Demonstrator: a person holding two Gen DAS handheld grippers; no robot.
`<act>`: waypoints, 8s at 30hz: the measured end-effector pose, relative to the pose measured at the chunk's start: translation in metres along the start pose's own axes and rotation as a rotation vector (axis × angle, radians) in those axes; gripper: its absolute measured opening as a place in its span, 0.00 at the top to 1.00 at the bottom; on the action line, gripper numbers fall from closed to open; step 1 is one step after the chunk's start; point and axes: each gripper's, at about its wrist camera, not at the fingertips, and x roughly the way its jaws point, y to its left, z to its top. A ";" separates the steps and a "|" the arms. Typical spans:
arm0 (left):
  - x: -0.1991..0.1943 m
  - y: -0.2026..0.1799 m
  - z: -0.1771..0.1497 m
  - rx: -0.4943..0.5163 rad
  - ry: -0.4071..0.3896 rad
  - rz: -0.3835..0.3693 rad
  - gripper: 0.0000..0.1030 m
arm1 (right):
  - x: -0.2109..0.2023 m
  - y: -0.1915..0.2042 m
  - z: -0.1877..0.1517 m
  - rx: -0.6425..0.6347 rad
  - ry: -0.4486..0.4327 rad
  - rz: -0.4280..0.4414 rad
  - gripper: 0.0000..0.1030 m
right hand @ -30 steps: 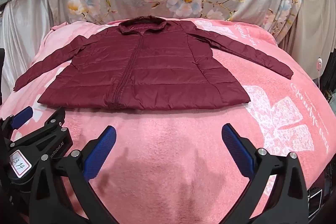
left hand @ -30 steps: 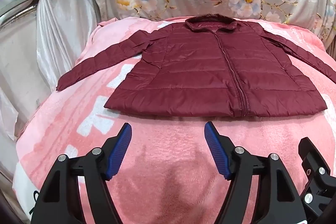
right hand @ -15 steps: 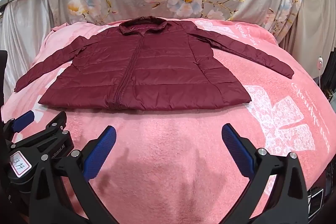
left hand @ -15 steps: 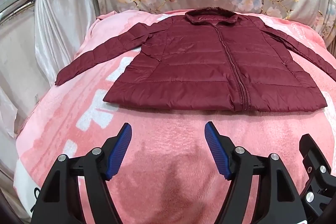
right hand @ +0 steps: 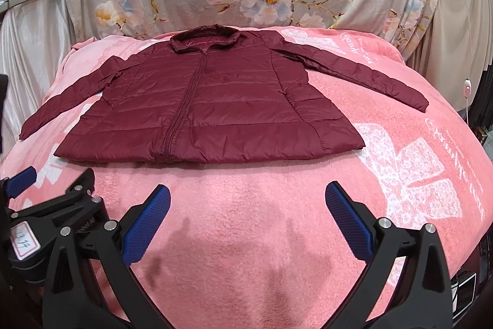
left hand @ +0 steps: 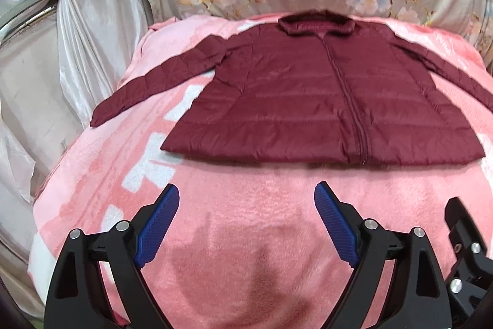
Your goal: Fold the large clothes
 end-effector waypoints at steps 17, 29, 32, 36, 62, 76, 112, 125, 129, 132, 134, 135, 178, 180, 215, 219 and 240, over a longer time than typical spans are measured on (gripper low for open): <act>-0.016 -0.001 0.002 -0.006 -0.146 0.050 0.16 | -0.002 0.002 0.002 0.003 -0.011 0.011 0.05; -0.017 0.001 0.008 0.008 -0.087 0.020 0.16 | -0.008 0.001 0.005 0.013 -0.029 0.013 0.05; -0.018 0.002 0.009 0.008 -0.092 0.016 0.16 | -0.009 0.000 0.006 0.019 -0.030 0.019 0.05; -0.019 0.004 0.009 0.004 -0.092 0.015 0.16 | -0.011 0.000 0.006 0.015 -0.034 0.015 0.05; -0.026 0.008 0.009 -0.005 -0.097 0.027 0.15 | -0.016 0.003 0.007 0.008 -0.043 0.007 0.05; -0.021 0.011 0.008 -0.013 -0.073 0.016 0.15 | -0.016 0.003 0.007 0.008 -0.043 0.008 0.05; -0.006 -0.001 0.019 0.022 -0.083 0.003 0.15 | -0.007 -0.007 0.010 0.037 -0.009 0.064 0.05; 0.045 0.008 0.069 -0.041 -0.041 -0.041 0.15 | 0.075 -0.203 0.083 0.475 -0.094 0.077 0.05; 0.065 0.013 0.082 -0.059 -0.003 -0.059 0.15 | 0.110 -0.298 0.097 0.672 -0.137 0.010 0.05; 0.085 0.013 0.091 -0.053 0.023 -0.040 0.15 | 0.142 -0.355 0.098 0.795 -0.096 -0.076 0.05; 0.098 0.014 0.095 -0.044 0.033 -0.030 0.15 | 0.159 -0.381 0.098 0.836 -0.073 -0.139 0.05; 0.103 0.014 0.097 -0.042 0.037 -0.027 0.15 | 0.165 -0.390 0.097 0.834 -0.069 -0.168 0.05; 0.187 0.079 0.162 -0.217 0.117 -0.299 0.16 | 0.261 0.070 0.225 -0.082 -0.007 0.566 0.57; 0.204 0.067 0.178 -0.243 0.152 -0.378 0.16 | 0.272 0.026 0.230 0.024 0.006 0.525 0.57; 0.312 0.013 0.207 -0.175 0.166 -0.220 0.98 | 0.405 -0.144 0.225 0.337 0.135 0.137 0.99; 0.309 0.008 0.202 -0.151 0.122 -0.184 0.96 | 0.378 -0.132 0.227 0.268 0.123 -0.018 0.88; 0.311 0.007 0.198 -0.160 0.090 -0.172 0.92 | 0.370 0.042 0.187 -0.050 0.148 0.229 0.88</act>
